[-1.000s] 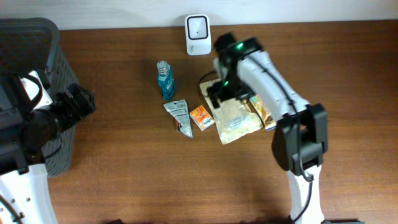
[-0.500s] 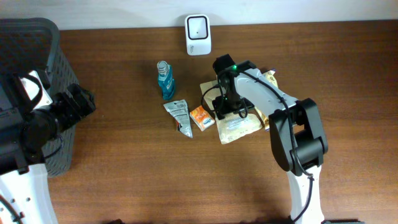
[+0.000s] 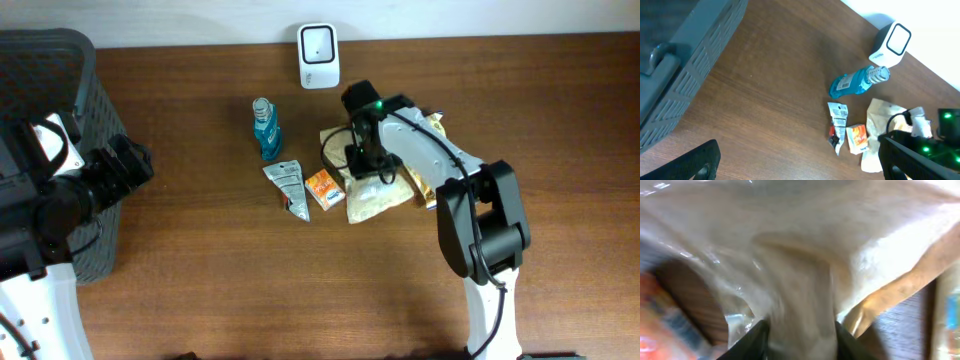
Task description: Scan the item barcode
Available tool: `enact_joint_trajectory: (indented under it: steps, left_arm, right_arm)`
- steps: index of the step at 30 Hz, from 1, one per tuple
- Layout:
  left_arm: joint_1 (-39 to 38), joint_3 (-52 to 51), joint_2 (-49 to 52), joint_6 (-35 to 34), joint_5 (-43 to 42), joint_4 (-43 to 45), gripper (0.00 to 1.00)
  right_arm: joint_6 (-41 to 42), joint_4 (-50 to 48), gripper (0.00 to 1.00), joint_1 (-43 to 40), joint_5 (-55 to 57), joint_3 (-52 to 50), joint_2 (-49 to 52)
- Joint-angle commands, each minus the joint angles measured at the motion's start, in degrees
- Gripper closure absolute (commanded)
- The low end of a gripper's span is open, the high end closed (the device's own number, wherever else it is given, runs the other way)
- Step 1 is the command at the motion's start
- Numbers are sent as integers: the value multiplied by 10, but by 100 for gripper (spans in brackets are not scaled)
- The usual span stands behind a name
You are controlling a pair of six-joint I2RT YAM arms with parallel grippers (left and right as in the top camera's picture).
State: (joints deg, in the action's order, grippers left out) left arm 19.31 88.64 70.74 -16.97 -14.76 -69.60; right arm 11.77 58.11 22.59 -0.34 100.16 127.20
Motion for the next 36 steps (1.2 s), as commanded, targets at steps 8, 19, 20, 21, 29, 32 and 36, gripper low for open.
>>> enact_joint_trajectory:
  steps: [8, 19, 20, 21, 29, 32, 36]
  left_arm:
    - [3, -1, 0, -6, -5, -1, 1]
    - [3, -1, 0, -6, -5, -1, 1]
    - [3, -1, 0, -6, -5, -1, 1]
    - [3, -1, 0, -6, -5, -1, 1]
    - [3, -1, 0, -6, -5, -1, 1]
    - [3, -1, 0, -6, -5, -1, 1]
    - [3, -1, 0, -6, -5, -1, 1]
  right_arm:
    - [22, 22, 49, -2, 1, 82, 8]
    - [20, -47, 25, 11, 15, -52, 10]
    - [17, -52, 24, 11, 15, -59, 10]
    - [12, -57, 24, 11, 15, -65, 12]
    - [26, -75, 78, 11, 26, -74, 18]
    - [37, -79, 87, 11, 25, -71, 18]
    - [38, -64, 96, 11, 25, -49, 17]
